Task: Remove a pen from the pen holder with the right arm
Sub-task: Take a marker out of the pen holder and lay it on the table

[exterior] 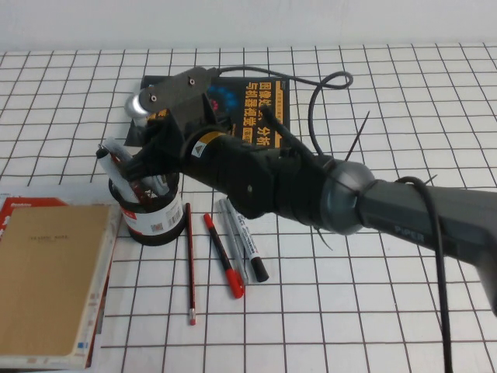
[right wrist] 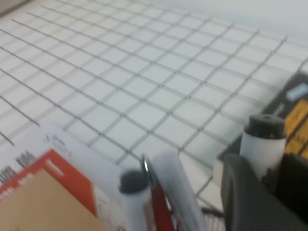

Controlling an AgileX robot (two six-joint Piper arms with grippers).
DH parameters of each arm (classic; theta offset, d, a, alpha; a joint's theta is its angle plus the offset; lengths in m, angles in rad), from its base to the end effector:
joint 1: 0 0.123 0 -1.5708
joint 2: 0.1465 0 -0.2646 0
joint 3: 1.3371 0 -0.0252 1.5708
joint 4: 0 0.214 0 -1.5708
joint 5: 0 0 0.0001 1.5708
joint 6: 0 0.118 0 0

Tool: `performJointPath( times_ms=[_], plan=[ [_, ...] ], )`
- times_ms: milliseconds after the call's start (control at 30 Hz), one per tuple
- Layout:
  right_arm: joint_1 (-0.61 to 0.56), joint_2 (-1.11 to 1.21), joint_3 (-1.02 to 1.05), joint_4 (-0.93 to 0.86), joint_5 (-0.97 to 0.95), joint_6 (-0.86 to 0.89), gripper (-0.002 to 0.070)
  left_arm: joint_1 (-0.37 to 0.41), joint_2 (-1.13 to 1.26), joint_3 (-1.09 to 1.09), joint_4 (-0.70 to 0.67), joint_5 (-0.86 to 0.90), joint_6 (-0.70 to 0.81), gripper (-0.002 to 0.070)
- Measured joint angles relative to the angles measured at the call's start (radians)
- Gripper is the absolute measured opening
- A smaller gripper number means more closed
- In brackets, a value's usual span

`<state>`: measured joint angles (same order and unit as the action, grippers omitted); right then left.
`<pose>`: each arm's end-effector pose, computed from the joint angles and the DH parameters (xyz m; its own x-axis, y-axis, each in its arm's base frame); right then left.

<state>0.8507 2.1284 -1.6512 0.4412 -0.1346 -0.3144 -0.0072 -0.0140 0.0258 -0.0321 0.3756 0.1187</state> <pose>0.3298 0.3657 0.2353 -0.2612 -0.1116 -0.9588 -0.6872 0.7191 0.1035 0.0619 -0.0018 0.1642 -0.2927 0.0908 -0.9519 0.0446 0.9957 0.0813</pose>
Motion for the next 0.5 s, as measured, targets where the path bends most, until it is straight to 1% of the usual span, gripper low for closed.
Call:
performJointPath(
  times_ms=[233, 333, 500],
  plan=[
    [-0.002, -0.15, 0.0, -0.06, 0.068, 0.0, 0.0118, 0.0, 0.0, 0.0, 0.0, 0.0, 0.0, -0.0004],
    [-0.002, -0.224, 0.0, -0.089, 0.135, 0.0, 0.0118, 0.0, 0.0, 0.0, 0.0, 0.0, 0.0, -0.0004],
    [-0.019, -0.339, 0.0, -0.11, 0.381, 0.019, 0.0118, 0.0, 0.0, 0.0, 0.0, 0.0, 0.0, -0.0004]
  ],
)
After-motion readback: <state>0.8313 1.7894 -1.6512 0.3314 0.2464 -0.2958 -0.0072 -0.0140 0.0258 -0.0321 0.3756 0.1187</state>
